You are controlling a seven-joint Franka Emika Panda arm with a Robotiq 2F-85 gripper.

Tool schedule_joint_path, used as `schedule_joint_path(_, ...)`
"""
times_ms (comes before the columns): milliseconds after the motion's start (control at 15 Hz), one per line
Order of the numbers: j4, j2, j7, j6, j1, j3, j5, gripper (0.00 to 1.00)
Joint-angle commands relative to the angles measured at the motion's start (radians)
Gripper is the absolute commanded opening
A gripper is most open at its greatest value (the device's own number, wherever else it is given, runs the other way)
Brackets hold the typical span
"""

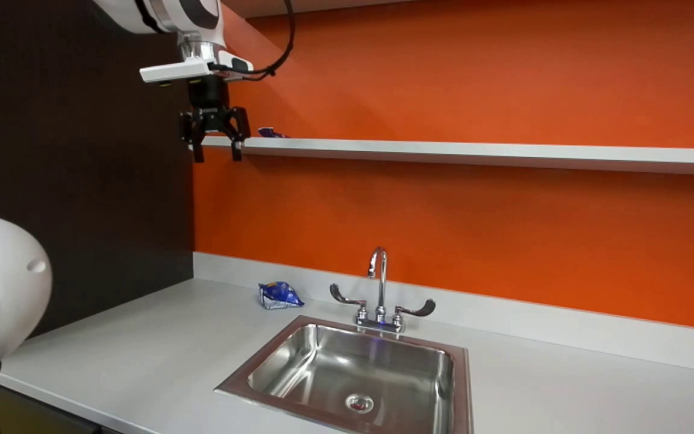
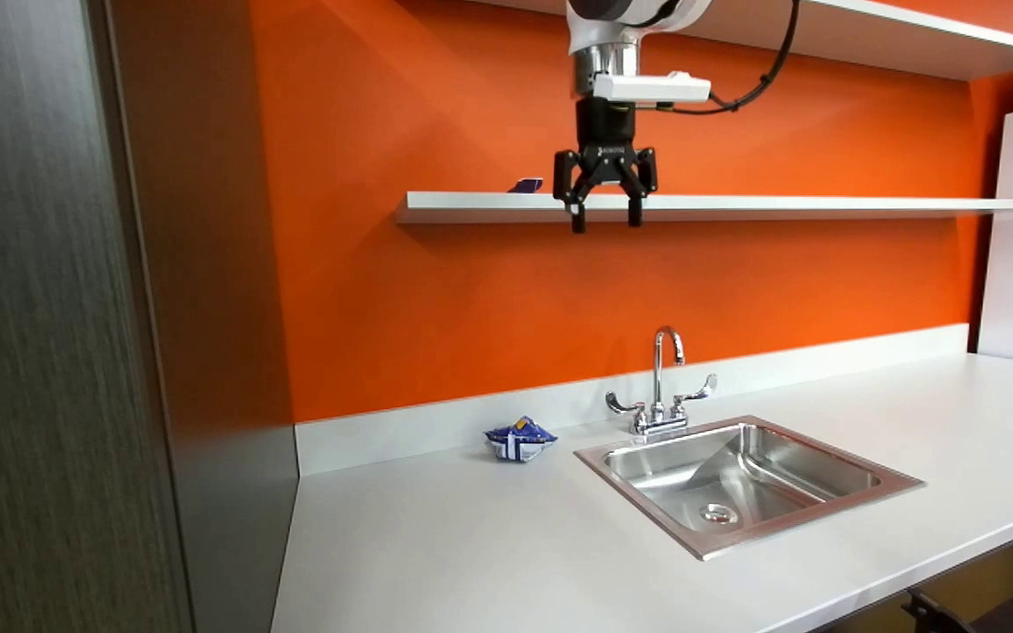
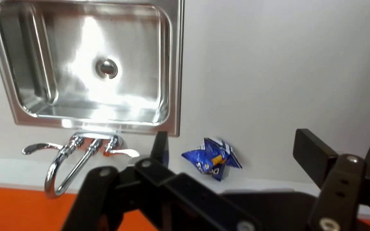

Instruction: Pick up the purple object from the counter and put it on top of the shelf

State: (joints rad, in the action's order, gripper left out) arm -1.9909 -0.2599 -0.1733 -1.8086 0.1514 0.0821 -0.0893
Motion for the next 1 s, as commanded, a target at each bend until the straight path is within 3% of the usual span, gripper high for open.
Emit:
schedule_joint_path(0, -0.211, -0.118, 0.044, -0.073, -0.018, 0.006, 0.037, 1.0)
schedule_joint_path(533, -0.492, -0.204, 0.072, -0.243, -0.025, -0.002, 0.038, 1.0)
schedule_joint_path(600, -0.428, -0.153, 0.043, -0.203, -0.026, 0.015, 0.033, 1.0)
schedule_joint_path(933, -0.47, -0.173, 0.047, -0.227, -0.028, 0.012, 0.034, 1.0)
